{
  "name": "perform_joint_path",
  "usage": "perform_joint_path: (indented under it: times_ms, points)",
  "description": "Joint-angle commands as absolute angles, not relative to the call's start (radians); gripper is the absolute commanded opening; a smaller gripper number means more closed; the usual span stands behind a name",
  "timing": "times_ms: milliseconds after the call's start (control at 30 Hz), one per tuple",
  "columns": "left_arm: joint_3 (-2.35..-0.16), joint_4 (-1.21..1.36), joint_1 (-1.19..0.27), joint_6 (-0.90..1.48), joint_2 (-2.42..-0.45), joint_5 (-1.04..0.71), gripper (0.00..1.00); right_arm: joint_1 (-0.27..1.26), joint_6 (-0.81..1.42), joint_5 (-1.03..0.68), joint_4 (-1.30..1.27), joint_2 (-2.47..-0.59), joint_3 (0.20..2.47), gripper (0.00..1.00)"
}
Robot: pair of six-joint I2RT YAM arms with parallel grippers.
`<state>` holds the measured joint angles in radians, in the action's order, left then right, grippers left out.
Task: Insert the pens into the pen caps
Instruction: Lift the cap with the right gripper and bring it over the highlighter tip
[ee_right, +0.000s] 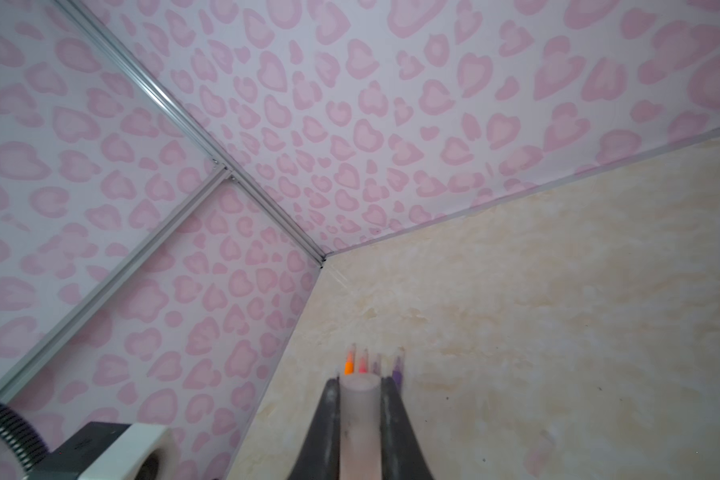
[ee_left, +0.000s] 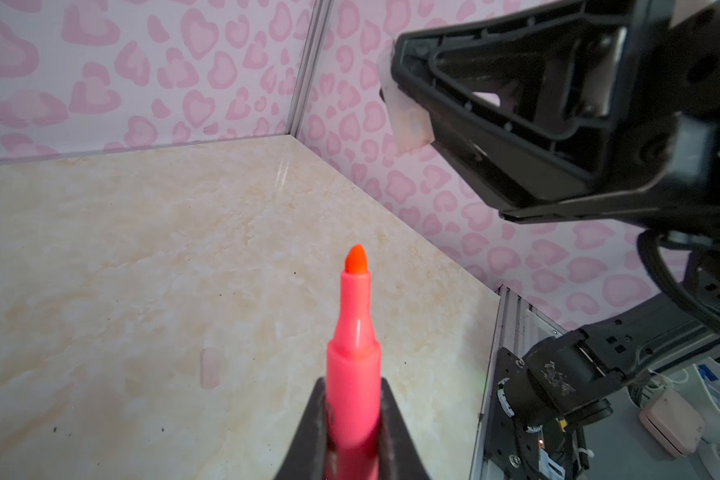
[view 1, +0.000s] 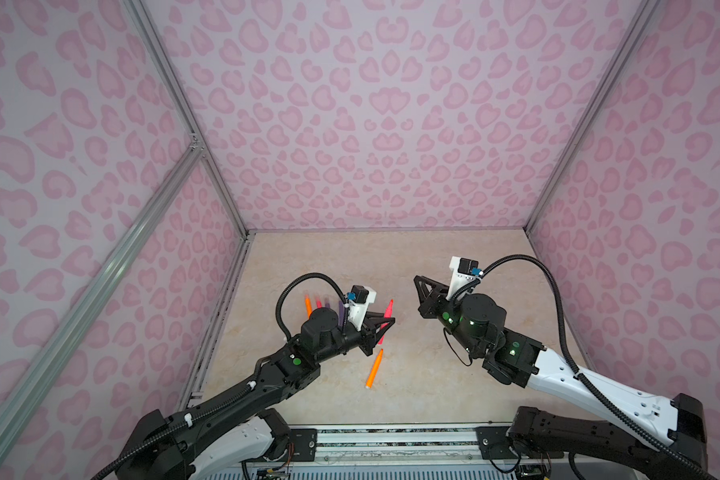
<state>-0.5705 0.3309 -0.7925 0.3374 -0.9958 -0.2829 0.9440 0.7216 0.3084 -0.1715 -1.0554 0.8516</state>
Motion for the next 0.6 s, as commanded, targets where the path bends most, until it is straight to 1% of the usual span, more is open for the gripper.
perform_joint_path:
  times_ms: [0,67,167,267,333,567]
  points:
    - [-0.566,0.388,-0.795,0.318,-0.98,-0.301,0.03,0.958,0.719,0.224,-0.296,-1.078,0.854,0.02]
    - [-0.564,0.385,-0.796,0.318,-0.972,-0.299,0.03,0.982,0.714,0.206,-0.349,-1.096,0.846,0.02]
    - [-0.563,0.376,-0.799,0.312,-0.963,-0.275,0.03,1.032,0.694,0.226,-0.385,-1.128,0.854,0.03]
    - [-0.557,0.376,-0.799,0.316,-0.959,-0.265,0.03,1.075,0.653,0.283,-0.369,-1.15,0.875,0.03]
    - [-0.559,0.377,-0.8,0.319,-0.96,-0.265,0.03,1.08,0.659,0.299,-0.371,-1.158,0.866,0.01]
    - [-0.554,0.377,-0.799,0.321,-0.953,-0.256,0.03,1.081,0.652,0.366,-0.361,-1.143,0.836,0.02]
